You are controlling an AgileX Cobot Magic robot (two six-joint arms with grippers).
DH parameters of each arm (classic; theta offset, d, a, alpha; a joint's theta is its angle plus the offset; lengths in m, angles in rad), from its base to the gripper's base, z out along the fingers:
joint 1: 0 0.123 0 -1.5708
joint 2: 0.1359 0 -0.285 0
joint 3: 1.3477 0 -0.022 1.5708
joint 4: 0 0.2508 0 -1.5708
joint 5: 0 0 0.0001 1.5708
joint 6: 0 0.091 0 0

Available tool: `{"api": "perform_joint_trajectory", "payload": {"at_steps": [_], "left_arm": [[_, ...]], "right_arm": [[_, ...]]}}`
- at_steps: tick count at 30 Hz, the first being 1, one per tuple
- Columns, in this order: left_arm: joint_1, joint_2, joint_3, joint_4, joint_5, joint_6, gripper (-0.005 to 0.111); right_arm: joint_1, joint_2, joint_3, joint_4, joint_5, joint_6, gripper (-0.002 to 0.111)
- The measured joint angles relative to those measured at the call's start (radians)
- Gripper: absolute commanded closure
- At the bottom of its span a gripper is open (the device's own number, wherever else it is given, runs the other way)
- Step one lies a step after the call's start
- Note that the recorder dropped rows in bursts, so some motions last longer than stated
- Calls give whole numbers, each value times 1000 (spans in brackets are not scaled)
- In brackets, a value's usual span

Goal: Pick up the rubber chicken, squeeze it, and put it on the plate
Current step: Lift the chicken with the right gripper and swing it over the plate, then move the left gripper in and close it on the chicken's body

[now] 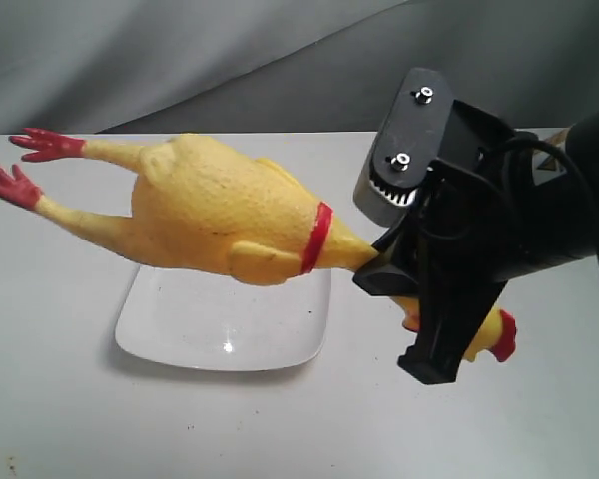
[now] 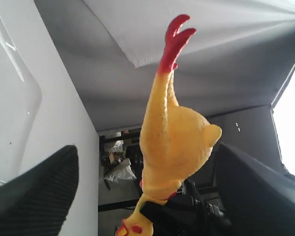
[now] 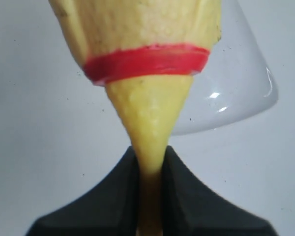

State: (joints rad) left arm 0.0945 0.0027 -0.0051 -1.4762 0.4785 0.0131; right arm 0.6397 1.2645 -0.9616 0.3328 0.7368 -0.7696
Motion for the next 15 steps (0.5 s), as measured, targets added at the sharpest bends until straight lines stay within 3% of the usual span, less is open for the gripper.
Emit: {"api": "perform_joint_trajectory", "payload": {"at_steps": [5, 15], "left_arm": [[0, 0, 0, -43, 26, 50, 35], [0, 38, 0, -235, 72, 303, 36]], "right_arm": [[30, 0, 0, 4, -29, 35, 108], [34, 13, 0, 6, -66, 61, 108]]}}
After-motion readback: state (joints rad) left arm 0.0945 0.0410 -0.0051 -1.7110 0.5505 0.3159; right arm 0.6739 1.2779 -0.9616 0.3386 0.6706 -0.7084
